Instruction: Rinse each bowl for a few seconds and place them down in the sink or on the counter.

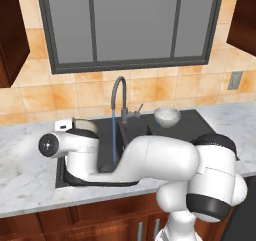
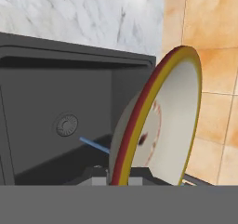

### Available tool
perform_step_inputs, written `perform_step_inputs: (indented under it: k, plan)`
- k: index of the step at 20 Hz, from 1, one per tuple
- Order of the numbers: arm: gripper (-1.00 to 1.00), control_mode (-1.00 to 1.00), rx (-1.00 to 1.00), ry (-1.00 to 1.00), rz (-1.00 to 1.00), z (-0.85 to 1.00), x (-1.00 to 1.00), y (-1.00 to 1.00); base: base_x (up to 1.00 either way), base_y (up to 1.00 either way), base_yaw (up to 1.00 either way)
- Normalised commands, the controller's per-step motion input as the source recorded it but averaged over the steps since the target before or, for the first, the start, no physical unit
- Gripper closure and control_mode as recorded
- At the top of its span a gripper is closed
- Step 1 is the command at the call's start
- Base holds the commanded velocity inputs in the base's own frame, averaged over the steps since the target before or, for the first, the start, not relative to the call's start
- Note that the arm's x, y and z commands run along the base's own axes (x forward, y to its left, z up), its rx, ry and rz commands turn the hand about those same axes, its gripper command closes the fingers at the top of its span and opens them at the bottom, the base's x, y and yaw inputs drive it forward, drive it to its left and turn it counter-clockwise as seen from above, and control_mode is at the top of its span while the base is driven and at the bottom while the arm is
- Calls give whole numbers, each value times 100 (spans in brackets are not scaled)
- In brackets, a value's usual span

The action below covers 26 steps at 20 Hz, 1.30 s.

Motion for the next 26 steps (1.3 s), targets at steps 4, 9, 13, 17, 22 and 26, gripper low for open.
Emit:
perform_step_inputs:
  k: [4, 9, 13, 17, 22, 26]
  plan:
    - [100, -100, 0, 8, -8, 0, 23, -23, 0, 0, 0]
    - [100, -100, 0, 8, -8, 0, 29, -30, 0, 0, 0]
    - [100, -100, 0, 8, -7, 0, 39, -23, 0, 0, 0]
    - [100, -100, 0, 6, -5, 0, 34, -20, 0, 0, 0]
    - [100, -100, 0, 5, -6, 0, 24, -17, 0, 0, 0]
    - [100, -100, 0, 2, -8, 0, 7, -14, 0, 0, 0]
